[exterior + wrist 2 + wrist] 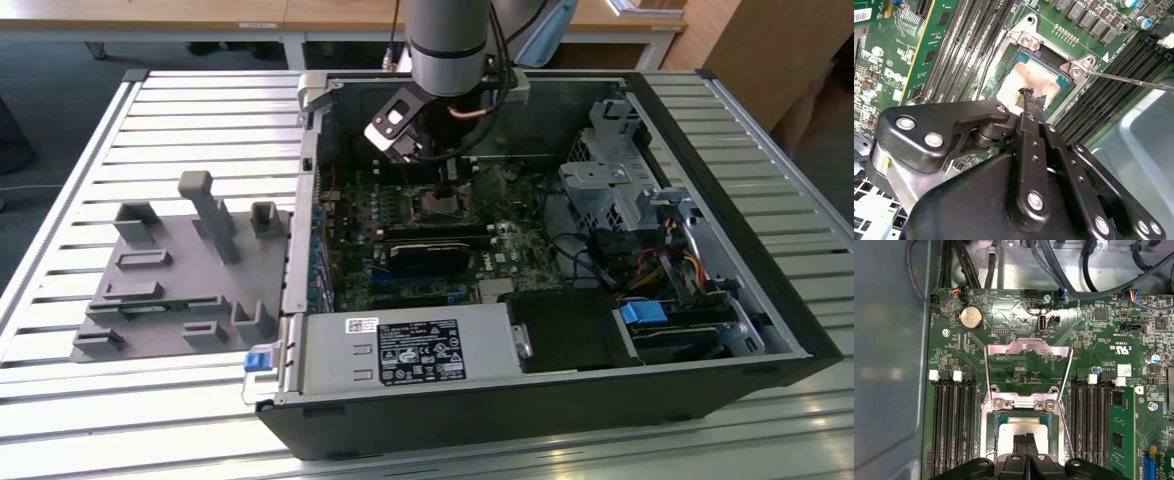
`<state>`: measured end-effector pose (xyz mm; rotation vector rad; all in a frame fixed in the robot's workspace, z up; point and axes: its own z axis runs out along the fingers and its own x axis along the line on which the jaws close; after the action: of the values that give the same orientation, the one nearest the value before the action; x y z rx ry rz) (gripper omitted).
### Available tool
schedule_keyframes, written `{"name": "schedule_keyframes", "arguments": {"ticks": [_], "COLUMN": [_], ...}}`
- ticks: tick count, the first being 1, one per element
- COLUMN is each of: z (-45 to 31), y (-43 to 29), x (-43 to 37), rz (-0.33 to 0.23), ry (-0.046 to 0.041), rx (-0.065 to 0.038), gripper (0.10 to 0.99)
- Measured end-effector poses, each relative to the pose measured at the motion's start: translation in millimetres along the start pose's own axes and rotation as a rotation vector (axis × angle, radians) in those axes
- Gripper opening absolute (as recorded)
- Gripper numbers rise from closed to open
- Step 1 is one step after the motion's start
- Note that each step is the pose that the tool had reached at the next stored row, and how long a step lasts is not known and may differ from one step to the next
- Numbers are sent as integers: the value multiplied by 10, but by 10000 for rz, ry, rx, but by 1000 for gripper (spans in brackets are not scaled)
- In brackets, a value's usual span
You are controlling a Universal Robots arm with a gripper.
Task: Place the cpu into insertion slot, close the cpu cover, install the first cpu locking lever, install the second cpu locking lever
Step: 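Place the cpu into insertion slot, then close the cpu cover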
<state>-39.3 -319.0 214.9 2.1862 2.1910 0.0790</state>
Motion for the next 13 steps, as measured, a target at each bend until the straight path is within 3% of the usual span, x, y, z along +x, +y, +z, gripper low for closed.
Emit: {"name": "schedule_keyframes", "arguments": {"ticks": [13], "z": [-52], "y": [4], "x": [0], "rz": [-1], "ry": [1], "rx": [1], "gripper": [106]}}
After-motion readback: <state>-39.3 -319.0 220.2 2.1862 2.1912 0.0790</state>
